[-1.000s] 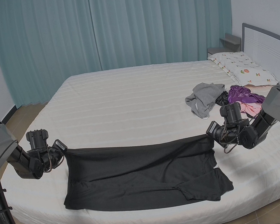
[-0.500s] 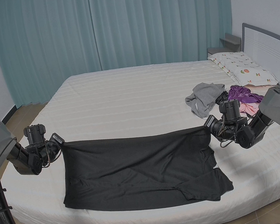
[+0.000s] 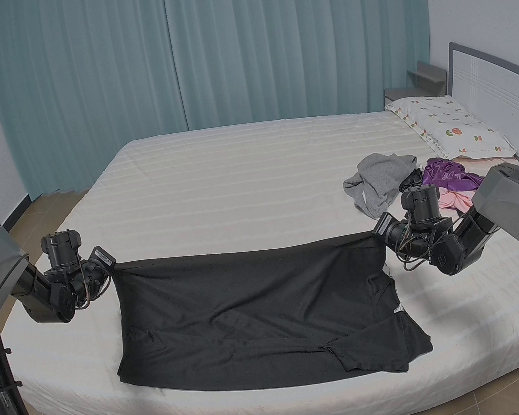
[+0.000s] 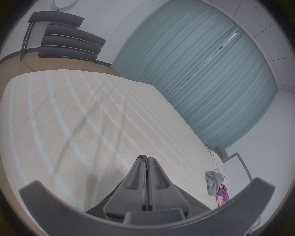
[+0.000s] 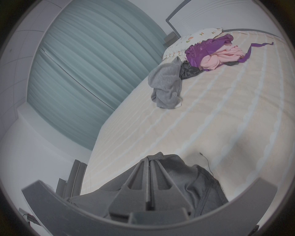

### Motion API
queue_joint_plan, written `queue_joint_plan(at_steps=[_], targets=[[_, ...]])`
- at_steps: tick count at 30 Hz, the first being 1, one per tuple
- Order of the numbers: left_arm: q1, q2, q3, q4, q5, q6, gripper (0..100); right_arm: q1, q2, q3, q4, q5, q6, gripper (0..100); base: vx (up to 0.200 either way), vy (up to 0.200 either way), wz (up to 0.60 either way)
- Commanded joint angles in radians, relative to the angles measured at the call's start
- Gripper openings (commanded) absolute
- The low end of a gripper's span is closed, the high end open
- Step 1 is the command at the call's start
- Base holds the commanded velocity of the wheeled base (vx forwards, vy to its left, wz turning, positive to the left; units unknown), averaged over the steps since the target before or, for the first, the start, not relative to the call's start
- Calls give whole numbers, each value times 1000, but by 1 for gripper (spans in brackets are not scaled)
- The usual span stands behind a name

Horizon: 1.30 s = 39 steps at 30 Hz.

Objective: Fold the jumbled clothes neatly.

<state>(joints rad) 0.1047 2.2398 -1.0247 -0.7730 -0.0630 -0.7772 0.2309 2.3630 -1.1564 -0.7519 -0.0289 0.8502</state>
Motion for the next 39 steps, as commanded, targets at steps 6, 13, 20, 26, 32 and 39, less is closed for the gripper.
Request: queue_joint_plan(at_steps=[6,13,20,26,32,39], targets=[[-10,54,5,1,-3,7,0,-16,-8,-20,-1,-5,-3,0,0,0,0],[-11,52,5,-2,-3,6,0,-28,-18,-8,0,1,-5,0,0,0,0],[-7,38,49,1,-5,24,0,-21,-39,69,3,11,-39,0,0,0,0],[1,-14,124,1,-9,59,0,-16,-96,195,-1,55,-74,0,0,0,0],[7,-26,192,-3,-14,111,0,-15,-133,317,-3,92,-102,0,0,0,0],[6,-16,250,-5,-37,134,0,-7,-110,374,-7,96,-132,0,0,0,0]])
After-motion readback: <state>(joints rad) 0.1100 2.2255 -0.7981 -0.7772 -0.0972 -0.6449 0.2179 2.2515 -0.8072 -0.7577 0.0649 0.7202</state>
